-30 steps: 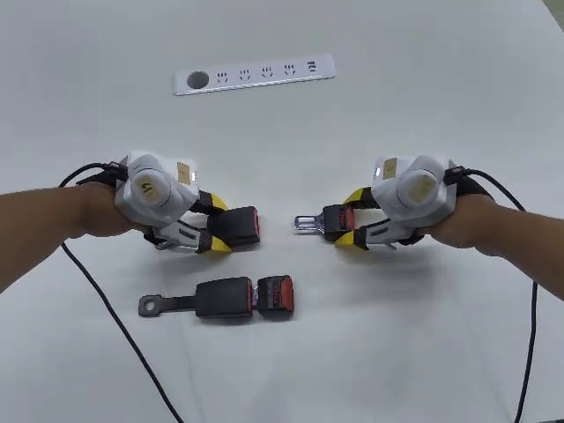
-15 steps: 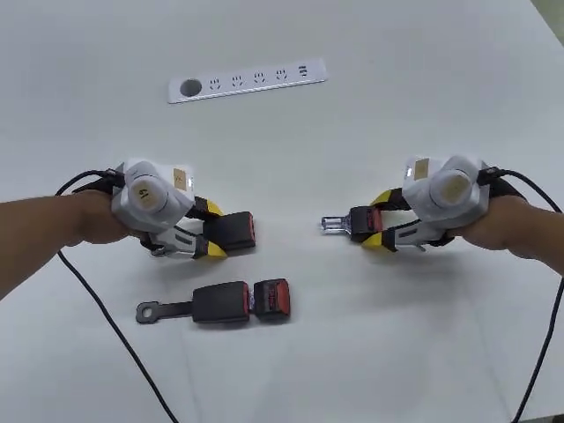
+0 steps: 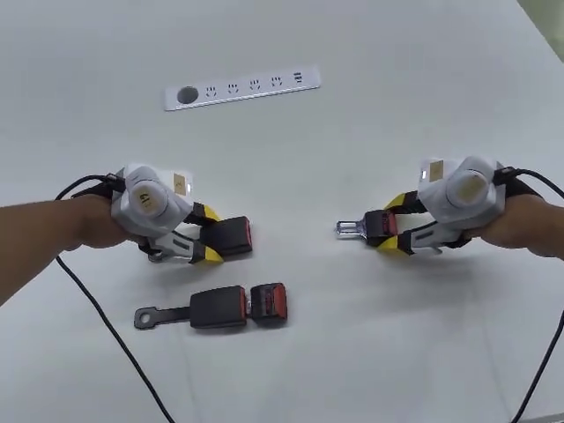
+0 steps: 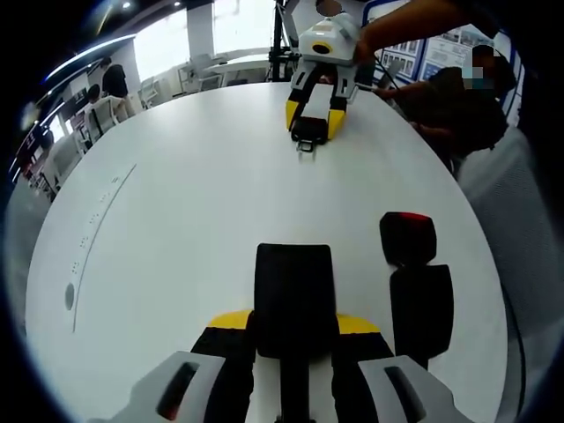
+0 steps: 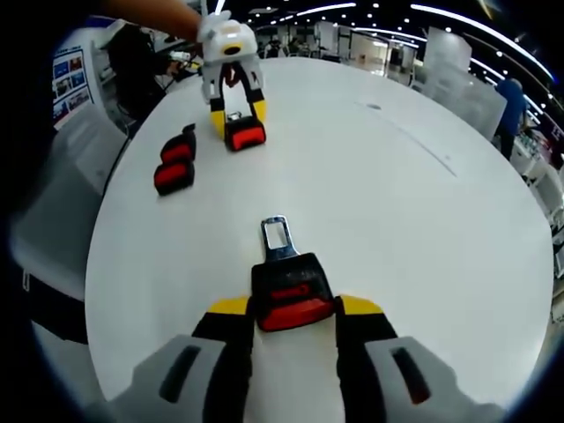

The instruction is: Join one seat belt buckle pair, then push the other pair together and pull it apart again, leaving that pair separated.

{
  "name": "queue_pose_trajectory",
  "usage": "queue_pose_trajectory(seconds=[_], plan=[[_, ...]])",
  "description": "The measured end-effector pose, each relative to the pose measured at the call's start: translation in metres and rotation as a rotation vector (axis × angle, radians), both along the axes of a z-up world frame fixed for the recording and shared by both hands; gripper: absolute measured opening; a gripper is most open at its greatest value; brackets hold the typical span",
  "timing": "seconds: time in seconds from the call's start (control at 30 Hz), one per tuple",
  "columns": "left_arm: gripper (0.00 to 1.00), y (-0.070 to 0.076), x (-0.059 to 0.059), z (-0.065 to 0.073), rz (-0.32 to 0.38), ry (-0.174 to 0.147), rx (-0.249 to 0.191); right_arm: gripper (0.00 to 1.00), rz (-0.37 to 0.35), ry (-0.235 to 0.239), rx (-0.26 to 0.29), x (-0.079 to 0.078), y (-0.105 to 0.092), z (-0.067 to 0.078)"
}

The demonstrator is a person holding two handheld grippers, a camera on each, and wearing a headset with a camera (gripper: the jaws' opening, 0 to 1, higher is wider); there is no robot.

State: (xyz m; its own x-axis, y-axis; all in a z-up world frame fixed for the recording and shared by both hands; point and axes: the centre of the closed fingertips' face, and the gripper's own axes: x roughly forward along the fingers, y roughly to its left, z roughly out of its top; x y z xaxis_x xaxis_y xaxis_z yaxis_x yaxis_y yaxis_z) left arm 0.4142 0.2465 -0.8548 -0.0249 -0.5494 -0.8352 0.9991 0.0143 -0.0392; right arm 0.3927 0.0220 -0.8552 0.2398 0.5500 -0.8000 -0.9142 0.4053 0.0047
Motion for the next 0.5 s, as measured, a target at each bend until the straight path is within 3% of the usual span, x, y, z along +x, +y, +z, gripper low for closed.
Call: queue_pose_trajectory(seconds=[0.3, 0.37, 0.43, 0.47, 0.5], plan=[[0.37, -0.002, -0.002, 0.001, 0.014, 0.016, 0.028, 0.39, -0.028, 0.002, 0.001, -0.002, -0.009, 0.001], [0.41, -0.002, -0.004, 0.002, 0.033, 0.031, 0.047, 0.48, -0.056, -0.013, -0.006, 0.002, -0.011, 0.001], [0.49, 0.001, 0.0, 0.004, 0.078, 0.015, 0.06, 0.64, -0.122, -0.011, 0.047, 0.006, -0.008, 0.007], [0.56, 0.002, 0.002, 0.006, 0.099, 0.012, 0.054, 0.7, -0.147, -0.011, 0.06, 0.008, -0.008, 0.009], [0.62, -0.001, 0.004, 0.013, 0.147, 0.017, 0.017, 0.73, -0.154, -0.034, 0.074, 0.012, -0.008, 0.013]])
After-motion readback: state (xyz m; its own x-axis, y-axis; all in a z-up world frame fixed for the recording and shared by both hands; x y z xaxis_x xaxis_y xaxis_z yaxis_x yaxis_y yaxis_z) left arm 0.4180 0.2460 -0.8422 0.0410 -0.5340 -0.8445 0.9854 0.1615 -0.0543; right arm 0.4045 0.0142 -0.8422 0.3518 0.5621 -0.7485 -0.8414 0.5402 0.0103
